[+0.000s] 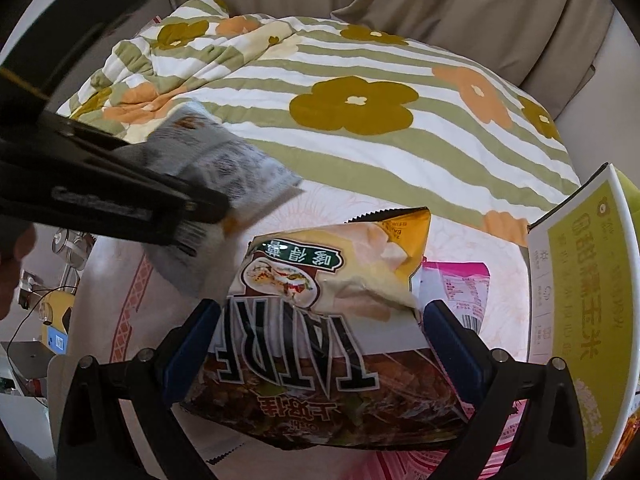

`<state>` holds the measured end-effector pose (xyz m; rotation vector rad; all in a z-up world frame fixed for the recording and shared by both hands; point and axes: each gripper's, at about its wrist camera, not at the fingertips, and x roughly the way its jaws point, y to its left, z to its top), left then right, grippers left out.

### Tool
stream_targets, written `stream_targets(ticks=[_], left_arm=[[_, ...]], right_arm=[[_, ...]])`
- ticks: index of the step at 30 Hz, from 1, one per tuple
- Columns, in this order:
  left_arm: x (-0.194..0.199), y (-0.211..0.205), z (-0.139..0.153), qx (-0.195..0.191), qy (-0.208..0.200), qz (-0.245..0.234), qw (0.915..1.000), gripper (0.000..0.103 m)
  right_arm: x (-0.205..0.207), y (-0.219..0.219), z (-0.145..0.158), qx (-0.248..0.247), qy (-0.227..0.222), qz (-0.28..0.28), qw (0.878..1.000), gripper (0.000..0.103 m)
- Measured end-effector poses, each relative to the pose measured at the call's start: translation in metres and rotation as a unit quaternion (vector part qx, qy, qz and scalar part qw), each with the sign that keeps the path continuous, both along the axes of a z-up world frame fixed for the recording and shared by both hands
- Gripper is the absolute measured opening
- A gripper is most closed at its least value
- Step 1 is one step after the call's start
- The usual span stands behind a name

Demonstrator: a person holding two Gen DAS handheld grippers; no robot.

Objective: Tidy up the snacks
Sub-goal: 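Grasp the silver corn-roll bag with left tool while right tool grasps the TATR chip bag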

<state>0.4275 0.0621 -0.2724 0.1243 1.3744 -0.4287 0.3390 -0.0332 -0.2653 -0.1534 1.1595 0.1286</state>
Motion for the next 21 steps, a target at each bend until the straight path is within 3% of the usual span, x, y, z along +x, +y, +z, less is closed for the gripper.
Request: stream_targets(ticks=[4,15,21], left_arm=[[-0.006,0.018,0.005,0.0,-0.003,0.021,0.9998,0.057],[-0.034,0.051,0.016,-0.011,-0.007,0.062,0.998,0.057],[-0.046,0.057,0.04,-0.021,-0.03,0.073,0.9967,0.057]], right_arm=[[0.002,0.003,-0.002,-0.004,0.002,0.006,1.0,0.1],[0.001,0.001,-0.001,0.003,0.007,-0.002,1.0,0.073],[-0.011,-0.002,0.024,0.021,-0.016,-0.011,1.0,0.071]])
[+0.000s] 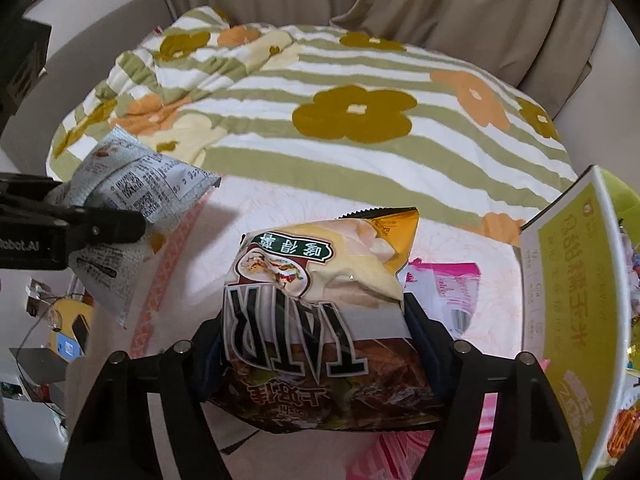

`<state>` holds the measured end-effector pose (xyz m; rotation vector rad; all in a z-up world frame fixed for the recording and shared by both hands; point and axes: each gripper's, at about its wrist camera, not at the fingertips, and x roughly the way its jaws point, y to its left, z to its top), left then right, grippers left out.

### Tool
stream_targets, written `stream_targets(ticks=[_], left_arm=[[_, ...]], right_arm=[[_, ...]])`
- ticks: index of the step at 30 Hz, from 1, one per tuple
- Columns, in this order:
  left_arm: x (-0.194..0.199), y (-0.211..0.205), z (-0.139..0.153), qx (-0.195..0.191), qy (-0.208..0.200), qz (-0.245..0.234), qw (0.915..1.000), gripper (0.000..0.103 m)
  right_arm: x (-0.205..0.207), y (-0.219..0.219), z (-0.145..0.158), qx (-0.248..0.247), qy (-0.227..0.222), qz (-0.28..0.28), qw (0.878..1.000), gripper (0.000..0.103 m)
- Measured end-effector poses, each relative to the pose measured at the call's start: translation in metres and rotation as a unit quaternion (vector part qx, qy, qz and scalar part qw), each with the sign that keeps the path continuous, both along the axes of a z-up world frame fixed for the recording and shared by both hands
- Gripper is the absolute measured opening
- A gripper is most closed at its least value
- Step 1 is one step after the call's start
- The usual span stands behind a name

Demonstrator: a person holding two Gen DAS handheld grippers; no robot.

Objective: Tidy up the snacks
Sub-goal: 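Grasp the silver corn-roll bag with left tool while right tool grasps the TATR chip bag, then carry both bags over the green box and open both tools to drop them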

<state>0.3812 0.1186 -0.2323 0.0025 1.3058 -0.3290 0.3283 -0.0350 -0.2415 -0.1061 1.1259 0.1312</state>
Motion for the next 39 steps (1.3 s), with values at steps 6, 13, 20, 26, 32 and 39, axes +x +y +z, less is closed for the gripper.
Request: stream_targets(ticks=[6,13,20,26,32,39], left_arm=[[-0.011,-0.003,0.048,-0.01,-0.043,0.008,0.999,0.057],[-0.027,-0.039,0.104,-0.021,-0.097,-0.001,0.9951,0.057],[-0.051,-0.108,0.142,-0.04,-0.134,0.011,0.9901,0.057],[-0.08,-0.194,0.156,-0.057,-0.147,0.011,0.9875,0.057],[-0.096,-0.282,0.146,-0.07,-0.141,0.008,0.9875,0.057],[-0.106,-0.355,0.122,-0.056,-0.119,0.0,0.9913,0.057]], right_arm=[[-0.013,-0.011,0.046,0.031,-0.038,-0.016,0.999,0.071],[-0.039,-0.047,0.112,0.058,-0.093,-0.039,0.993,0.071],[-0.067,-0.115,0.152,0.072,-0.128,-0.045,0.988,0.071],[-0.093,-0.193,0.177,0.07,-0.144,-0.041,0.986,0.071],[-0.1,-0.267,0.186,0.069,-0.148,-0.04,0.986,0.071],[-0.102,-0.32,0.181,0.069,-0.135,-0.028,0.988,0.071]])
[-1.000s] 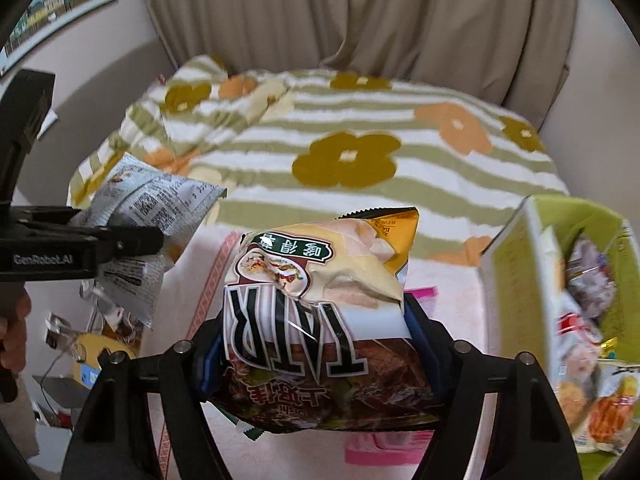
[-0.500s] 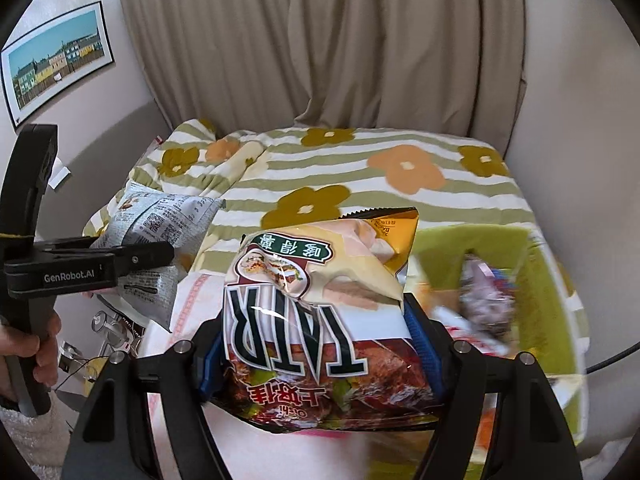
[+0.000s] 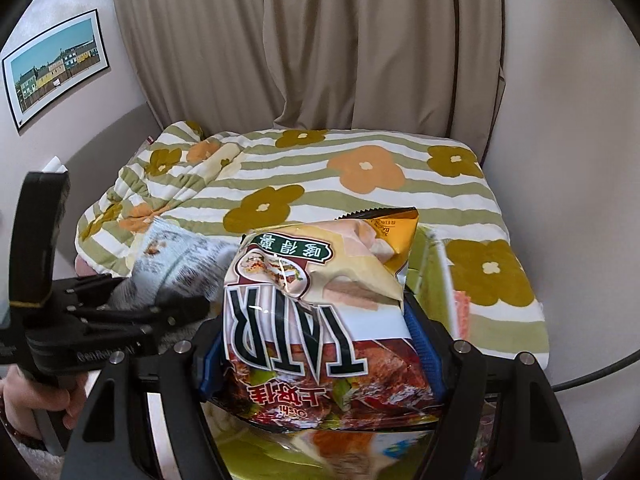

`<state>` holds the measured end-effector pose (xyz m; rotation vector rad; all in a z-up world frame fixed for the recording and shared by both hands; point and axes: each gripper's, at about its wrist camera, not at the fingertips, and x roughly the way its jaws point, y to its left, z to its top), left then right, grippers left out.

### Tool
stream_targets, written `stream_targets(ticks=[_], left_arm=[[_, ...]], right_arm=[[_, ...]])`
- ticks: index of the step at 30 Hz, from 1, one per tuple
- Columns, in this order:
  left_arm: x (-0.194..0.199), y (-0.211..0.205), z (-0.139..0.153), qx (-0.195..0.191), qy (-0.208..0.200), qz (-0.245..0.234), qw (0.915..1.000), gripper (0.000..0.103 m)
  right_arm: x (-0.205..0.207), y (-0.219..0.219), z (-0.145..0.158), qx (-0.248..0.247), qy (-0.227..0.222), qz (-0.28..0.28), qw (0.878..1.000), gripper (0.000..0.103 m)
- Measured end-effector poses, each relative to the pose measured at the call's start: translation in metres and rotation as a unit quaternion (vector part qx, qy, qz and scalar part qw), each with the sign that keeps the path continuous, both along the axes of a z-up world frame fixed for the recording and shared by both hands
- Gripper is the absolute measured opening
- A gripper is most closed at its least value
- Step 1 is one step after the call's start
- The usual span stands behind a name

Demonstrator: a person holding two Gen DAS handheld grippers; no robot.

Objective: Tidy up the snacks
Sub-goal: 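Carry both bags over the green box and open both tools to drop them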

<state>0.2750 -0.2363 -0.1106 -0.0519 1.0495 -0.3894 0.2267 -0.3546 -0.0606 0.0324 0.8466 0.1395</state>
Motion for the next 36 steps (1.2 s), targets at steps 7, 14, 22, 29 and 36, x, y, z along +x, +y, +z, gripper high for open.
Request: stream_targets(ticks=[7,14,22,29,36], left_arm=[[0.008,-0.037,-0.026,0.041,0.018,-0.005,0.999,0.059],[0.002,-0.048,-0.034,0.075,0.005,-0.005,0.9972,0.102],[-0.011,-0.033,-0.031,0.076,0.012,-0.005,0.997,0.102],[-0.015,-0.017,-0.024,0.059,0.01,0.006,0.9982,0.102],[-0.027,-0.005,-0.015,0.058,-0.004,0.018,0.9981,0.102]], right_arm=[[0.005,-0.024,-0.009,0.004,0.01,-0.001,1.0,0.071],[0.012,-0.032,-0.015,0.006,0.014,-0.003,1.0,0.071],[0.014,-0.037,-0.022,0.015,0.019,-0.009,1.0,0.071],[0.02,-0.035,-0.035,0.015,0.043,-0.014,0.999,0.072],[0.016,-0.027,-0.041,0.014,0.032,-0.002,0.999,0.089]])
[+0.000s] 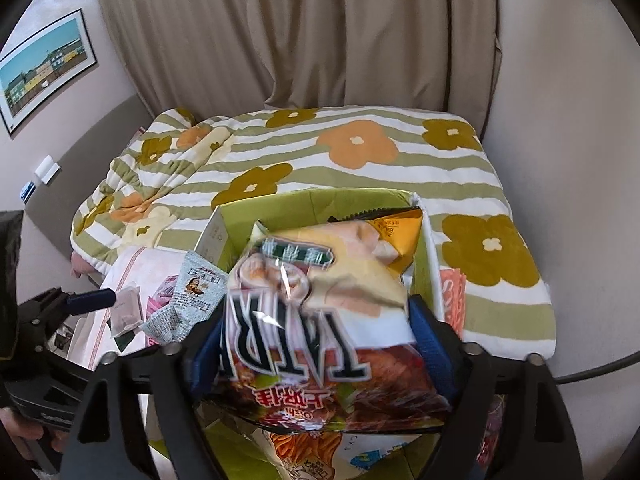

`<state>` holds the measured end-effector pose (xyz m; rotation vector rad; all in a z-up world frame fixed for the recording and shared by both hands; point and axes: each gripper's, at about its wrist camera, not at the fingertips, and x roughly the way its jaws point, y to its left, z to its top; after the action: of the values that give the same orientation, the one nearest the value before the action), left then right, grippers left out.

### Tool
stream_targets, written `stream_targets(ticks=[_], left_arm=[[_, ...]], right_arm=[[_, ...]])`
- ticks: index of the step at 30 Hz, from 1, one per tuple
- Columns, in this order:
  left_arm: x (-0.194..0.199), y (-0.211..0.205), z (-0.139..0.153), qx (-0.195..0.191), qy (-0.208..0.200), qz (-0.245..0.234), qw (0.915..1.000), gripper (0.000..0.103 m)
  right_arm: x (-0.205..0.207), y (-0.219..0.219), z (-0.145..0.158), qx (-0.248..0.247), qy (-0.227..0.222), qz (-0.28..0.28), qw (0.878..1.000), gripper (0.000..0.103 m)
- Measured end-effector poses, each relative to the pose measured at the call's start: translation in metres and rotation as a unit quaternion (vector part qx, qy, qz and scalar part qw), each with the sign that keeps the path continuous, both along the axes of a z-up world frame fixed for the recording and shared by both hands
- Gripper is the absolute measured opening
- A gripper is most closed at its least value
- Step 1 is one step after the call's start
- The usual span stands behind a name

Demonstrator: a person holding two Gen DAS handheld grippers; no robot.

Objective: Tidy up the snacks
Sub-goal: 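Carry both bags over the green box and open both tools to drop them, then move both tools back over the pink bags and white packet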

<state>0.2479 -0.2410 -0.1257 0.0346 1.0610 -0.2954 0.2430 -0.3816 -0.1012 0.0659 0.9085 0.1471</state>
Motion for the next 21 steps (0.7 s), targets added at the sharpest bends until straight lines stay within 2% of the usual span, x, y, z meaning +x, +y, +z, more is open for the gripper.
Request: stream_targets(ticks=[3,6,14,21], left_arm=[[-0.006,0.012,0.002,-0.004,0.0,0.01,0.9999,0.102],[-0.015,0.022,0.003,-0.005,-0.002,0.02,0.9998,0.102],[-0.037,0.051,0.014,-0.022,-0.01,0.055,0.9982,0.102],[-0.058,0.075,0.031,-0.005,-0.025,0.079,0.9966,0.102]], right_arm=[[-0.008,0.001,0.001,0.001,-0.02,0.001,1.0,0.1],[-0.021,0.001,0.002,0.0,-0.031,0.007,1.0,0.1],[-0.037,0.003,0.009,0.005,-0.027,0.019,0.999,0.1],[-0.049,0.014,0.021,0.006,-0.043,0.034,0.998,0.1]])
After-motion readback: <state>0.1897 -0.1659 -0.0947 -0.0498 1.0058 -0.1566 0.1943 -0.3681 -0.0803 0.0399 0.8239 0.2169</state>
